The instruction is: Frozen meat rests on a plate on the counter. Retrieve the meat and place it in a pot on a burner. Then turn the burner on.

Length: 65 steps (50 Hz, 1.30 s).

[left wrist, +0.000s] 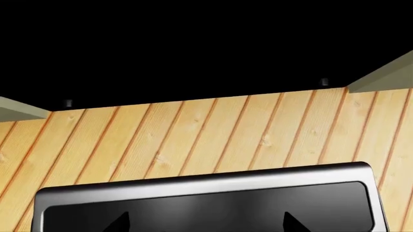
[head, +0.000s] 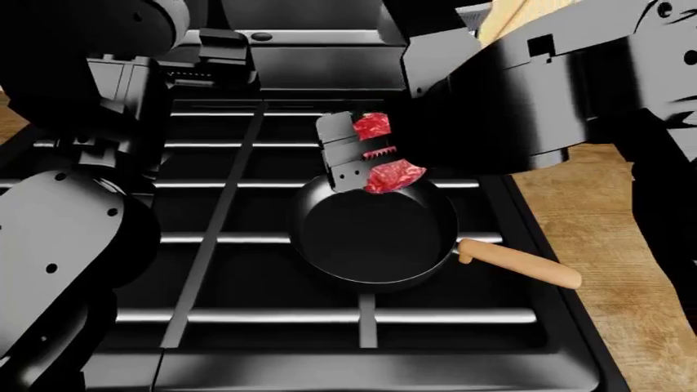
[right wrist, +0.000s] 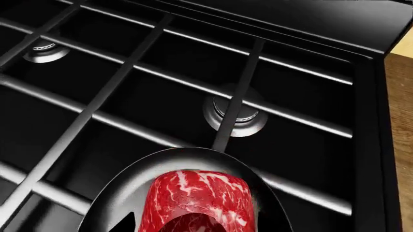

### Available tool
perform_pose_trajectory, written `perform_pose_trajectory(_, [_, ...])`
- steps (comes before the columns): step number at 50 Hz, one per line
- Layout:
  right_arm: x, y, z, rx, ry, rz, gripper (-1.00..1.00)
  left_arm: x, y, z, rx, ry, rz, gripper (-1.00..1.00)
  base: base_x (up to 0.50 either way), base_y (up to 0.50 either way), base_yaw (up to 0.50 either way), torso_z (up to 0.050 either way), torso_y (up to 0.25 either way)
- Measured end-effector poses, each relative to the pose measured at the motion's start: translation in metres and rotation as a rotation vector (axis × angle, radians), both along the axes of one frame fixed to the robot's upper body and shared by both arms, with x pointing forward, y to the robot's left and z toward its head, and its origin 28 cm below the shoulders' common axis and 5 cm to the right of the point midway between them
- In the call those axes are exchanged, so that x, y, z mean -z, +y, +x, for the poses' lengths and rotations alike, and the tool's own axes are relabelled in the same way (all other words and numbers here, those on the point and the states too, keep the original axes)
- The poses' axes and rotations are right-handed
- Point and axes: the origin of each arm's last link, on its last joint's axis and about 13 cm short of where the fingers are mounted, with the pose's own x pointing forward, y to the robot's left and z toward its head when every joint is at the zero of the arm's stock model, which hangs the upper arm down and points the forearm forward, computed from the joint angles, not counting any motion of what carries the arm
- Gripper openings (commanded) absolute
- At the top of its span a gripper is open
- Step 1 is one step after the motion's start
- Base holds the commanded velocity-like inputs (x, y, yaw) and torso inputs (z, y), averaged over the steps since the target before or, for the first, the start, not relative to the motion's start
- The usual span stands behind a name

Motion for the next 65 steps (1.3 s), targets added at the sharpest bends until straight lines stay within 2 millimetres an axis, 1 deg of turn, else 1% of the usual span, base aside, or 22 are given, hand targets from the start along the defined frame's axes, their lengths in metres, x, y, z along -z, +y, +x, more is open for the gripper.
perform_pose_trajectory(12, [0.002, 0.003, -0.007, -0.024, 0.044, -0.014, -1.0, 0.0, 0.0, 0.0, 0.0, 0.001, 0.0, 1.0, 0.0, 0.0, 0.0, 0.001, 0.002])
perform_pose_trajectory(26, [0.007, 0.004, -0.008, -0.027, 0.101, -0.032, -1.0, 0.0, 0.0, 0.001, 0.0, 0.0, 0.0, 1.0, 0.0, 0.0, 0.0, 0.001, 0.001])
perform_pose_trajectory(36, [0.013, 0.004, -0.006, -0.025, 0.137, -0.038, -1.0, 0.002, -0.001, 0.002, 0.001, 0.004, 0.002, 1.0, 0.0, 0.0, 0.0, 0.0, 0.001])
perform_pose_trajectory(48, [0.021, 0.004, 0.001, -0.026, 0.167, -0.04, -1.0, 0.004, -0.001, 0.003, 0.001, 0.009, 0.002, 1.0, 0.0, 0.0, 0.0, 0.001, 0.001])
perform_pose_trajectory(49, [0.021, 0.004, 0.002, -0.027, 0.169, -0.04, 1.0, 0.004, -0.001, 0.003, 0.001, 0.01, 0.002, 1.0, 0.0, 0.0, 0.0, 0.0, 0.0])
perform_pose_trajectory(65, [0.019, 0.005, 0.003, -0.03, 0.16, -0.044, 1.0, 0.004, -0.001, 0.002, 0.0, 0.01, 0.002, 1.0, 0.0, 0.0, 0.0, 0.0, 0.001])
